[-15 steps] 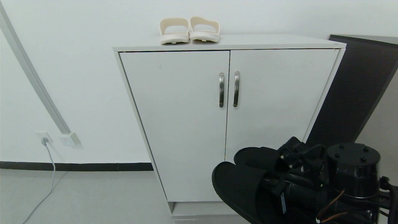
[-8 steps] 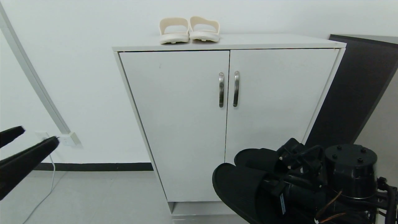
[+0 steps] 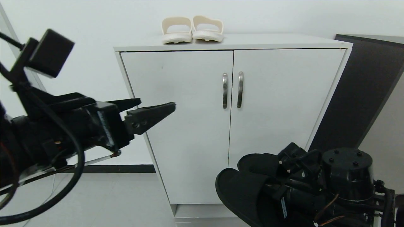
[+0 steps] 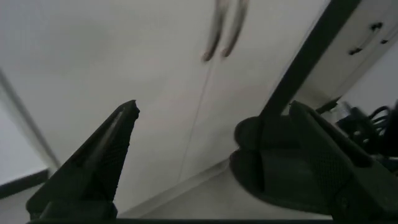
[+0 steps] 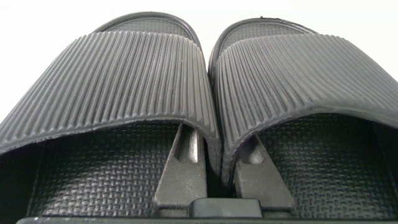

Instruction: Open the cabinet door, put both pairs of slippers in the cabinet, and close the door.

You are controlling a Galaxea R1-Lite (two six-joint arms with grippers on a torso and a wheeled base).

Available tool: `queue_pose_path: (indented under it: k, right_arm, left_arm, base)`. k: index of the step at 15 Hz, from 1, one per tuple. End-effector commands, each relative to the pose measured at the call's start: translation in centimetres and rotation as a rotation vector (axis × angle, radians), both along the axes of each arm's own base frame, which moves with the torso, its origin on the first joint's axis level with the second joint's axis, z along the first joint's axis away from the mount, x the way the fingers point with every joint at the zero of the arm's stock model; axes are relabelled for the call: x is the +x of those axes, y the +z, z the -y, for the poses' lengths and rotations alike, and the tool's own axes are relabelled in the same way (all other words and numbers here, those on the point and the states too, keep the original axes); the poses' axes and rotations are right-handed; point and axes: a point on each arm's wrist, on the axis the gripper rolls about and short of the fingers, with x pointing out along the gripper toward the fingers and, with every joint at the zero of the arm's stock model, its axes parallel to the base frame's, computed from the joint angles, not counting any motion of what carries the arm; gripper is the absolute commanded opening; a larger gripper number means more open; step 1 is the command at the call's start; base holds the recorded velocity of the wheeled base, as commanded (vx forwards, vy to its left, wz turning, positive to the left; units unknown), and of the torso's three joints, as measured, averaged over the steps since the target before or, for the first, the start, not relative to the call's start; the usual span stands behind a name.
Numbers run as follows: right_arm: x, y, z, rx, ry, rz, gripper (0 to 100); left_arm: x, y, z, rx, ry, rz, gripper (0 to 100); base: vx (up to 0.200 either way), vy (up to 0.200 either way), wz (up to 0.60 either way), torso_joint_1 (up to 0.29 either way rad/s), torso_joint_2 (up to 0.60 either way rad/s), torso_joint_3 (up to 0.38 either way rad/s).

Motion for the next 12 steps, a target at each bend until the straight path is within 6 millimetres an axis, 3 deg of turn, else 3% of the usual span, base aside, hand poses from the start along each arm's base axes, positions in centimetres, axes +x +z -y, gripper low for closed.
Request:
queue_pose_path:
  k: [1,6,12]
  right_arm:
    - [0.1,-0.1,-0.1,-0.003,0.001,-0.005,0]
    - [-0.1,-0.2,0.1,-0.008,-0.003,-0.007,0]
    - [-0.1,-0.3,0.1,-0.014,-0.004,-0.003,0]
  left_arm:
    - [2.2,-0.6,3.4,0.024,-0.061,-0.03,100]
    - [6.5,-0.1,7.4,0.007,-0.226,-0.026,100]
    - [10.7,0.7,10.5,-0.107,-0.463,-0.122,100]
  base:
    - [0.0,0.0,0.0,0.0,0.0,0.0]
    - [0.0,0.0,0.0,0.0,0.0,0.0]
    - [0.0,0.0,0.0,0.0,0.0,0.0]
